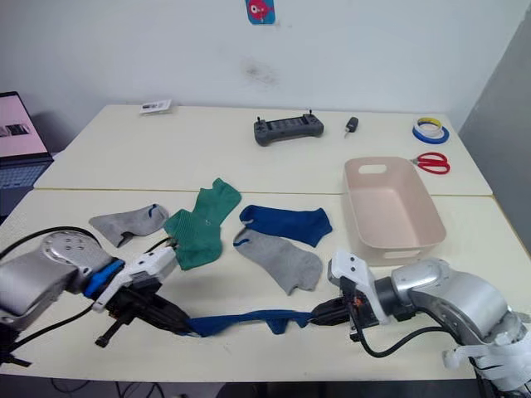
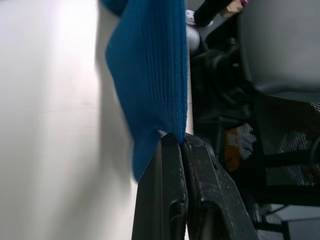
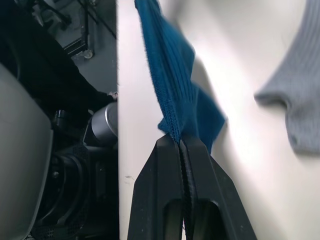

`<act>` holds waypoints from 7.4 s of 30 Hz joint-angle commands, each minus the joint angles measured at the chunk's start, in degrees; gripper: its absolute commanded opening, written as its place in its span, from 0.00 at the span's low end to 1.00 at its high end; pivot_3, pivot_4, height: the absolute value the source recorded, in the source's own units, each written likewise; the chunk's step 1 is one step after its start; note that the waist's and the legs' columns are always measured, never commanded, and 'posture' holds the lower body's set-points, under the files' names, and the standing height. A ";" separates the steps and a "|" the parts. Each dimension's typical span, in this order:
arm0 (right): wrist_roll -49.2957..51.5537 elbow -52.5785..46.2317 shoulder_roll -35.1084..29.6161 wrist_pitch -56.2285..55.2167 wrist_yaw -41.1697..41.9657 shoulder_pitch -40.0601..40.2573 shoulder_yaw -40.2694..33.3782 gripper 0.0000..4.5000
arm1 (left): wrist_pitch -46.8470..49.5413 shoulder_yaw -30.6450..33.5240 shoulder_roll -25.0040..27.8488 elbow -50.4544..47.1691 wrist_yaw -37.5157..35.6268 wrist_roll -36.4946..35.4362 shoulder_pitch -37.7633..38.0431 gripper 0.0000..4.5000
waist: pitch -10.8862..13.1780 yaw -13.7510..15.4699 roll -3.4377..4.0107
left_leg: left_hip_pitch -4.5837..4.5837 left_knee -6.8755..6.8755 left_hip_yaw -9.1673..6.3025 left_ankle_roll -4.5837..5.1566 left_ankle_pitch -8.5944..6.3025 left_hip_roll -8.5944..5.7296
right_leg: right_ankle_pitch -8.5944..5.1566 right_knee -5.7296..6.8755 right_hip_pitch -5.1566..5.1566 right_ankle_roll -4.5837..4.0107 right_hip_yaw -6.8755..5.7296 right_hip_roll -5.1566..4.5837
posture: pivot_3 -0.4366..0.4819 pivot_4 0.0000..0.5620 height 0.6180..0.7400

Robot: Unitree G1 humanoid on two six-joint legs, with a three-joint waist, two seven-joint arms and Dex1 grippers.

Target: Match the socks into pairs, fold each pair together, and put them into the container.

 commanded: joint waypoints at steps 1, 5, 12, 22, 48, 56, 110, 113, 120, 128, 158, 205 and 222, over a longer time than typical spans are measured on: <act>-2.59 2.92 2.04 0.11 -1.88 -2.02 2.26 0.01 | -1.13 -2.49 -4.13 5.33 0.53 5.41 -2.95 0.00 | 0.00 -0.01 0.00 | 0.01 0.00 0.01 0.00 0.00 0.00 | 0.00 0.00 0.00 0.00 0.03 0.00 | 0.48 0.27 1.00; -6.19 6.82 5.15 -0.49 -4.86 -3.83 3.93 0.01 | -0.29 -3.15 -9.35 10.16 2.26 8.56 -6.17 0.00 | 0.00 -0.04 -0.01 | 0.04 0.12 -0.03 0.02 0.01 0.01 | 0.01 0.13 0.01 0.00 0.02 -0.02 | 0.48 0.27 1.00; -7.56 7.13 7.05 0.28 -7.26 -3.93 3.07 0.01 | 0.43 -1.09 -12.65 12.80 3.08 9.47 -7.73 0.00 | -0.01 -0.09 -0.01 | 0.03 0.13 -0.06 0.02 0.01 0.04 | 0.01 0.13 0.01 0.00 0.04 -0.03 | 0.48 0.27 1.00; -7.73 3.48 9.34 -0.61 -11.29 -2.59 -1.26 0.45 | -3.22 3.64 -15.00 17.39 6.97 10.90 -9.65 0.40 | -0.01 -0.09 -0.01 | 0.03 0.17 -0.10 0.02 0.01 0.03 | 0.01 0.15 0.03 0.00 0.01 -0.15 | 0.48 0.27 1.00; -10.22 -11.92 5.17 -14.88 -16.40 25.60 -15.97 1.00 | 1.39 21.63 -18.06 5.14 21.36 2.12 12.08 0.98 | -0.03 -0.10 -0.04 | 0.22 0.06 -0.11 0.01 0.01 0.07 | 0.00 0.07 0.25 0.01 0.02 -0.29 | 0.48 0.27 1.00; -15.77 -14.07 8.89 -19.55 -20.30 25.82 -8.48 1.00 | 2.16 26.40 -19.47 -1.11 24.75 -1.03 22.62 0.98 | -0.06 -0.16 -0.03 | 0.26 0.03 -0.09 0.01 0.01 0.08 | 0.00 0.07 0.25 0.01 0.09 -0.31 | 0.48 0.27 1.00; -18.38 -10.04 14.85 -17.32 -19.99 23.02 0.30 0.00 | 5.57 26.81 -11.66 -10.33 24.85 -4.57 32.66 0.00 | -0.40 -0.23 0.18 | 0.38 -0.12 -0.05 0.00 0.01 0.07 | -0.01 0.02 0.28 0.01 0.14 -0.33 | 0.48 0.27 1.00; -17.43 -11.34 14.10 -15.89 -19.51 22.87 1.01 0.00 | 3.27 27.31 -10.05 -8.30 23.32 -3.65 33.38 0.00 | -0.39 -0.11 0.20 | 0.39 -0.14 -0.08 0.00 0.01 0.08 | -0.02 0.02 0.27 -0.01 0.10 -0.32 | 0.48 0.27 1.00; -18.24 -11.08 12.99 -11.83 -21.31 22.89 2.26 0.00 | -1.51 25.46 -13.39 -5.50 25.80 -0.05 32.06 0.00 | -0.40 0.01 0.15 | 0.36 -0.12 -0.06 0.00 0.01 0.05 | -0.02 0.00 0.29 -0.01 0.10 -0.35 | 0.48 0.27 1.00; -17.91 -11.51 13.77 -8.91 -24.48 23.12 1.48 0.12 | -6.29 25.30 -15.02 -4.06 24.52 2.11 32.41 0.11 | -0.41 0.02 0.14 | 0.36 -0.12 -0.08 0.00 0.01 0.04 | -0.02 0.01 0.30 0.00 0.09 -0.37 | 0.48 0.27 1.00; -19.42 -11.24 11.71 -18.56 -21.18 22.06 -3.55 0.99 | -15.12 26.28 -16.64 1.75 22.06 3.57 24.36 0.66 | -0.40 -0.08 0.12 | 0.30 -0.12 -0.09 0.00 0.01 0.07 | -0.02 0.02 0.25 0.00 0.07 -0.32 | 0.48 0.27 1.00; -41.21 13.53 4.62 -31.72 -12.97 -13.43 9.43 1.00 | -13.68 25.28 -15.97 -4.36 20.54 -1.45 8.35 0.99 | -0.35 -0.62 0.16 | 0.28 -0.04 -0.01 0.01 0.01 0.06 | -0.01 0.06 0.19 -0.01 0.17 -0.25 | 0.48 0.27 1.00; -58.28 37.19 11.75 -51.89 -2.64 -24.79 18.65 1.00 | -14.73 23.34 -17.63 -5.56 21.50 -0.10 8.51 0.99 | -0.36 -0.12 0.14 | 0.18 0.05 -0.05 0.01 0.02 0.03 | 0.00 0.10 0.13 -0.02 0.10 -0.32 | 0.48 0.27 1.00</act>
